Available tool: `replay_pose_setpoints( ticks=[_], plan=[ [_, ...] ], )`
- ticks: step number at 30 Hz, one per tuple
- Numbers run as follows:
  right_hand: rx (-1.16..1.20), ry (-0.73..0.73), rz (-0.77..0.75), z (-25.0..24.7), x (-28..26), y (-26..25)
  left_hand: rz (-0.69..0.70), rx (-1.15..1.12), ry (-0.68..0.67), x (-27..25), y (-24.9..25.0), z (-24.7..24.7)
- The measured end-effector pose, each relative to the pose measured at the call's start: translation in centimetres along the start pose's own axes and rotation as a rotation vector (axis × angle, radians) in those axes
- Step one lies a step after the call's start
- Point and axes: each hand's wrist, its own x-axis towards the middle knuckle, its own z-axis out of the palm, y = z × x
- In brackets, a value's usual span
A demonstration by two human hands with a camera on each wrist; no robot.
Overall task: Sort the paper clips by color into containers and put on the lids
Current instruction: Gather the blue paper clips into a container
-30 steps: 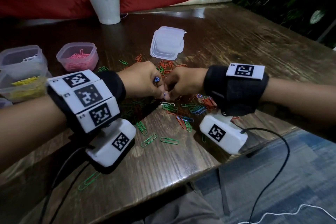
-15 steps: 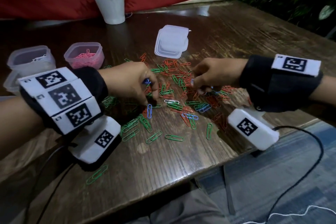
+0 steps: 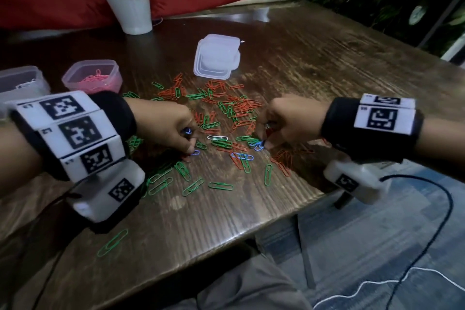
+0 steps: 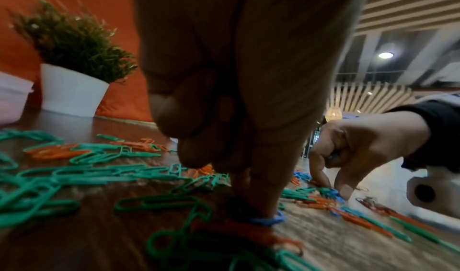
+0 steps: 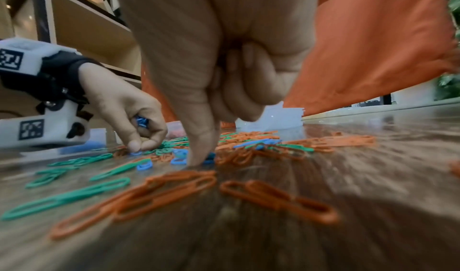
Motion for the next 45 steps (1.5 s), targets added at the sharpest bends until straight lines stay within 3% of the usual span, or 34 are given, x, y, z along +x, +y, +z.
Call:
replay_pose_setpoints(
  ticks=[3,8,12,15,20,22,26,31,35,39,41,45],
  plan=[
    [-0.039,-0.038,0.029,0.1,0.2,0.3,-0.033,-0.165,0.062,-0.7,0.0,-0.2],
    [0.088,0.025,0.073,0.3,-0.1,1.4,-0.045,-0.795,0.134,-0.6,1.4,0.3],
    [0.250,0.056,0.071,-0.1,-0.2,2.2,0.077,-0.936,0.125,0.5,3.3,0.1],
    [0.285,0.117,0.076,-0.3,-0.3,2.9,0.036,-1.068,0.143,1.2,4.1,-0.4],
    [0.832,0.257,0.281,-1.2,-1.0,3.8,-0.021,-1.250,0.121,1.7,4.5,-0.7],
    [1.082,0.193,0.341,-1.4,-1.3,4.3,-0.032,-1.243,0.113,1.8,4.7,-0.6],
    [1.439,0.047,0.218,-1.5,-1.9,5.3,-0.057,-1.194,0.097,2.2,4.6,-0.5],
    [1.652,-0.029,0.131,-1.3,-2.6,5.9,-0.084,-1.435,-0.006,2.3,4.5,-1.3],
    [1.730,-0.144,0.095,-1.2,-2.8,6.8,-0.119,-1.139,0.031,3.2,5.4,-1.1],
    [1.597,-0.030,0.219,-1.2,-2.7,6.5,0.120,-0.332,0.118,2.9,6.2,-0.7],
    [1.504,0.009,0.194,-1.1,-2.4,6.3,0.148,0.017,0.194,2.7,6.8,-0.7],
    [1.018,0.166,0.284,-1.3,-1.1,6.2,0.187,0.154,0.200,2.9,7.7,-0.5]
  ],
)
